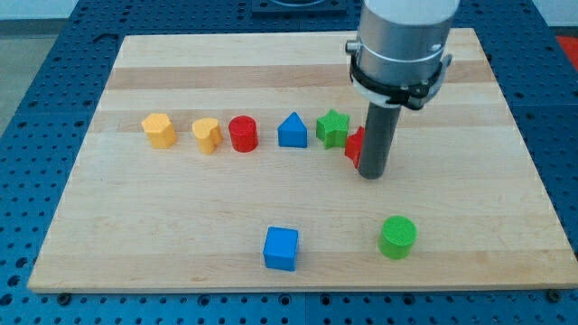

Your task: Slide the green circle towards the center right

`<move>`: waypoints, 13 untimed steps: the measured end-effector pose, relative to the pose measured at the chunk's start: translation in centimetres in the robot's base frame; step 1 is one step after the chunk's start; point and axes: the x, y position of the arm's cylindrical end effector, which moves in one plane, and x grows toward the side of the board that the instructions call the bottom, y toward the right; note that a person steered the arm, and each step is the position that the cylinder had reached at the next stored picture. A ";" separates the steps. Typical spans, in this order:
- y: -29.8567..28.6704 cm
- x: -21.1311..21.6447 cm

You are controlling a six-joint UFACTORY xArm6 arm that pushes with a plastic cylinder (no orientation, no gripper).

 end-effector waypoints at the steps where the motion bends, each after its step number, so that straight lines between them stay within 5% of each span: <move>1: 0.0 -2.0; 3: 2.3 -1.0; 4: 8.2 0.2; 6: 8.8 9.8; 7: 4.2 12.8; 9: -2.6 12.0; 11: -0.5 7.2; 13: -2.8 10.9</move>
